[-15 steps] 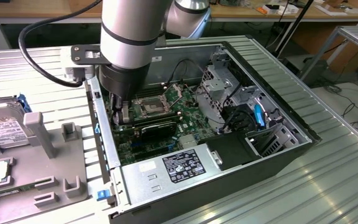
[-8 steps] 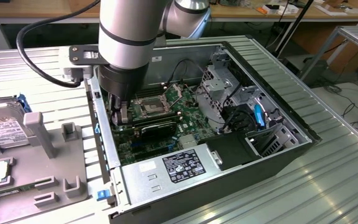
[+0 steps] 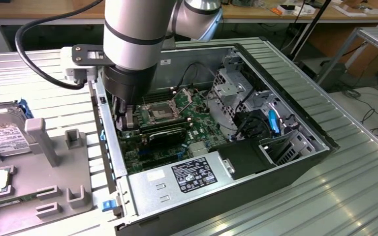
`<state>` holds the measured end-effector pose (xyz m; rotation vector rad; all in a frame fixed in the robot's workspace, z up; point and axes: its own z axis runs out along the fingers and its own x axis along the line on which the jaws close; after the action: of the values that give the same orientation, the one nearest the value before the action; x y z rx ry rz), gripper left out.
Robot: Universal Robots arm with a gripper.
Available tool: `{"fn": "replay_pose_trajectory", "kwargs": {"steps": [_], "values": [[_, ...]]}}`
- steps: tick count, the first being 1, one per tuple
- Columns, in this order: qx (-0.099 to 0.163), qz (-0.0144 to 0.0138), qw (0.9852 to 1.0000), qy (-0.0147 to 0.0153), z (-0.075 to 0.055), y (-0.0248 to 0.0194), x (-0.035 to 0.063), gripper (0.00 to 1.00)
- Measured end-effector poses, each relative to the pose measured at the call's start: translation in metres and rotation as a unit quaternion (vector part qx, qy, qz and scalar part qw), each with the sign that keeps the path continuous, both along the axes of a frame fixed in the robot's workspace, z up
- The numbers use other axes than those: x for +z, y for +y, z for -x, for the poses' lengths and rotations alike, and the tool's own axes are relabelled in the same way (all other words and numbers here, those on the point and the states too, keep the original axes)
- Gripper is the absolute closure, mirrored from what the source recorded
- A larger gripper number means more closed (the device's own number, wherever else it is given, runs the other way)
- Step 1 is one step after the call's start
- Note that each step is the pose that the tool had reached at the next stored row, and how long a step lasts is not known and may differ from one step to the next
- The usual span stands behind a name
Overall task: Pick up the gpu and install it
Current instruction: 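Press down on the gpu until it lock into place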
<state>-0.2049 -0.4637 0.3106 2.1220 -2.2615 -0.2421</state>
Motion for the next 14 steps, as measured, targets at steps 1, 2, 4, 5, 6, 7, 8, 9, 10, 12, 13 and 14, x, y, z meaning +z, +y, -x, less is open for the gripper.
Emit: {"fn": "replay_pose_trajectory", "kwargs": {"steps": [1,2,4,5,6,7,8,9,10,12,13,14], "values": [[0.0,0.0,1.0,-0.0001,0.0,0.0,0.0,0.89],[0.0,0.0,1.0,-0.0005,0.0,0.0,0.0,0.89],[0.0,-0.001,1.0,-0.0013,0.0001,-0.0001,-0.0014,0.89],[0.0,-0.0016,1.0,-0.0019,0.0001,-0.0002,-0.0032,0.89],[0.0,-0.0019,1.0,-0.0022,0.0001,-0.0002,-0.0043,0.89],[0.0,-0.0015,1.0,-0.0022,0.0001,-0.0003,-0.0054,0.89],[0.0,-0.0015,1.0,-0.0022,0.0,-0.0003,-0.0059,0.89],[0.0,-0.0016,1.0,-0.0023,0.0001,-0.0004,-0.006,0.89],[0.0,-0.0018,1.0,-0.0024,0.0,-0.0006,-0.0063,0.89],[0.0,-0.0017,1.0,-0.0027,0.0001,-0.0013,-0.0072,0.89],[0.0,-0.0014,1.0,-0.0038,0.0001,-0.0016,-0.0078,0.89],[0.0,-0.0014,1.0,-0.0046,0.0001,-0.0017,-0.0081,0.89]]}}
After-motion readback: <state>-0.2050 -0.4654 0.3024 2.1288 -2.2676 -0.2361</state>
